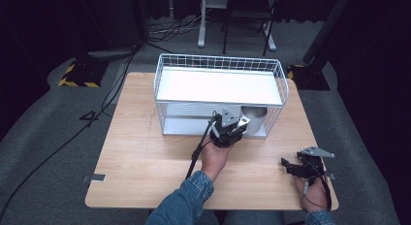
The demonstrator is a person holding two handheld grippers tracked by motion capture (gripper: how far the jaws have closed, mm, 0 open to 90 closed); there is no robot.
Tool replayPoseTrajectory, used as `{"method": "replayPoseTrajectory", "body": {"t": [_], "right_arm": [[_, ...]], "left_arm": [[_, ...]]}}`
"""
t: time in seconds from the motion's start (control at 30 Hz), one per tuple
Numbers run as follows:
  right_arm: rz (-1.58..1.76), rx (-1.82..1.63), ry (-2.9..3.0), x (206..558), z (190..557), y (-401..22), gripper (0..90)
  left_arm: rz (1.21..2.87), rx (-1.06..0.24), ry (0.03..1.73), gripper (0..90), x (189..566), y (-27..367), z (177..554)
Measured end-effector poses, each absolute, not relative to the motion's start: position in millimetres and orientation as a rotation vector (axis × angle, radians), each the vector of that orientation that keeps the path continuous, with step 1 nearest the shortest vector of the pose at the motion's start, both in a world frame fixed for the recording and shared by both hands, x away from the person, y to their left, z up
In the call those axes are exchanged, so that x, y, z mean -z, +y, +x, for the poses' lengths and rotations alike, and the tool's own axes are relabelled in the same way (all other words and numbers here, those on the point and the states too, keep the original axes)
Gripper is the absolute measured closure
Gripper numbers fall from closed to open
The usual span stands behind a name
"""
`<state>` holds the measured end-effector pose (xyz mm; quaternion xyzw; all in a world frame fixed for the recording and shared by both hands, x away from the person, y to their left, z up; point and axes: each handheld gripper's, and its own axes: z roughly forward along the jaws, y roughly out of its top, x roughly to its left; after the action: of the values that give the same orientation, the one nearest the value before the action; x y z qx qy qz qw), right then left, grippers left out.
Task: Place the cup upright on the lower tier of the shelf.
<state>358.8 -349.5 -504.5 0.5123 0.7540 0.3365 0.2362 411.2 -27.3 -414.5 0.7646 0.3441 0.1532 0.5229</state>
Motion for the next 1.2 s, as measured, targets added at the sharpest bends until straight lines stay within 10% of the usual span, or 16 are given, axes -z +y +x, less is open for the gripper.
{"method": "replayPoseTrajectory", "body": {"t": [1.2], "right_arm": [[1.383,-0.933,2.088,504.5,358.2,-349.0,24.1]], "left_arm": [[1.819,-0.445,0.889,71.6,458.8,-48.6,453.8]]}}
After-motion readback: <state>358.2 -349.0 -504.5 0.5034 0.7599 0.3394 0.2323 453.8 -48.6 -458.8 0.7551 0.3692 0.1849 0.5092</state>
